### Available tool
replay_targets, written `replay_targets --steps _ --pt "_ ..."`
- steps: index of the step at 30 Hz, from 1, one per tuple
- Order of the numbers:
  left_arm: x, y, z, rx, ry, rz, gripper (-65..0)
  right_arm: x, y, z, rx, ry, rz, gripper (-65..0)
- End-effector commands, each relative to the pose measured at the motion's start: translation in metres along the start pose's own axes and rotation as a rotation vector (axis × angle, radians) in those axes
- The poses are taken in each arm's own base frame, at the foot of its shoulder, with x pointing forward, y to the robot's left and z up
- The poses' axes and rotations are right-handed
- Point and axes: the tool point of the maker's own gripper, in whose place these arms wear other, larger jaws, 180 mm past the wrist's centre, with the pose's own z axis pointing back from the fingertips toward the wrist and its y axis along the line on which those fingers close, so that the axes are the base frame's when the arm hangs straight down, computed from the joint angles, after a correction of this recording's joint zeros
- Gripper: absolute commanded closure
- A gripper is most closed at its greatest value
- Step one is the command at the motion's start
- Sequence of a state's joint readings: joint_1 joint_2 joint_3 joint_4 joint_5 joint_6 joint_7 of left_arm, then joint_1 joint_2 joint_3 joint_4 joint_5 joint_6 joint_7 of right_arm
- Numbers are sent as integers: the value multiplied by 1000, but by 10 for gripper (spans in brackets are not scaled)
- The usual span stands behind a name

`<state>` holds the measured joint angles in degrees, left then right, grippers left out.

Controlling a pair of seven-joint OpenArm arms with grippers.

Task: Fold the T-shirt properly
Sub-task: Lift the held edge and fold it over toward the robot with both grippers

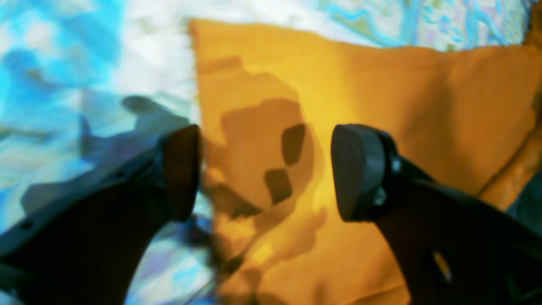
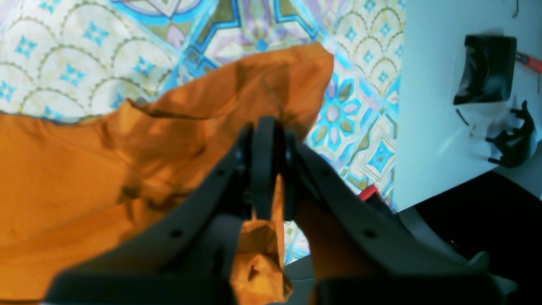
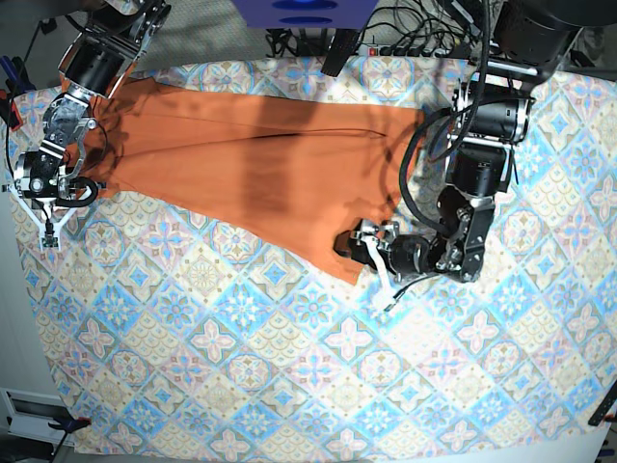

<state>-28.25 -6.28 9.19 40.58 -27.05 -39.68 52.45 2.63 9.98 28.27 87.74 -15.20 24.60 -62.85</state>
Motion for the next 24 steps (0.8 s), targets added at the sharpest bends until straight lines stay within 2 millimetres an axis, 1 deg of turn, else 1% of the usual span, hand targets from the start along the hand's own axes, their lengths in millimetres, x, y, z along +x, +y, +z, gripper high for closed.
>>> replay_targets --steps 1,4,7,11,13,14,15,17,20,24 --pt "26 -2 6 0 -45 -33 -465 14 -14 6 -37 -39 -3 -11" --pt "36 -7 3 -10 -82 -35 -465 14 -14 6 -37 -39 -3 -11" --pt "35 0 0 -12 -80 7 -466 14 -14 6 -37 -39 -3 -11" --pt "30 9 -6 -11 -78 75 -466 14 -14 6 -37 -40 -3 -11" --pt "20 7 -13 -11 -46 60 -461 14 -14 6 -37 -40 -3 -11" --pt "18 5 -15 -12 -35 44 -449 14 -14 6 -37 -40 -3 -11" --pt "17 0 -19 -18 -23 25 -428 14 -14 6 -37 -40 -3 -11" --pt "14 -15 -30 -41 2 0 -358 14 -14 6 -37 -40 -3 -11" --pt "14 -30 -39 -67 11 -11 -208 14 -14 6 -37 -40 -3 -11" --pt "13 -32 -40 -70 16 -14 -59 14 -14 6 -37 -40 -3 -11"
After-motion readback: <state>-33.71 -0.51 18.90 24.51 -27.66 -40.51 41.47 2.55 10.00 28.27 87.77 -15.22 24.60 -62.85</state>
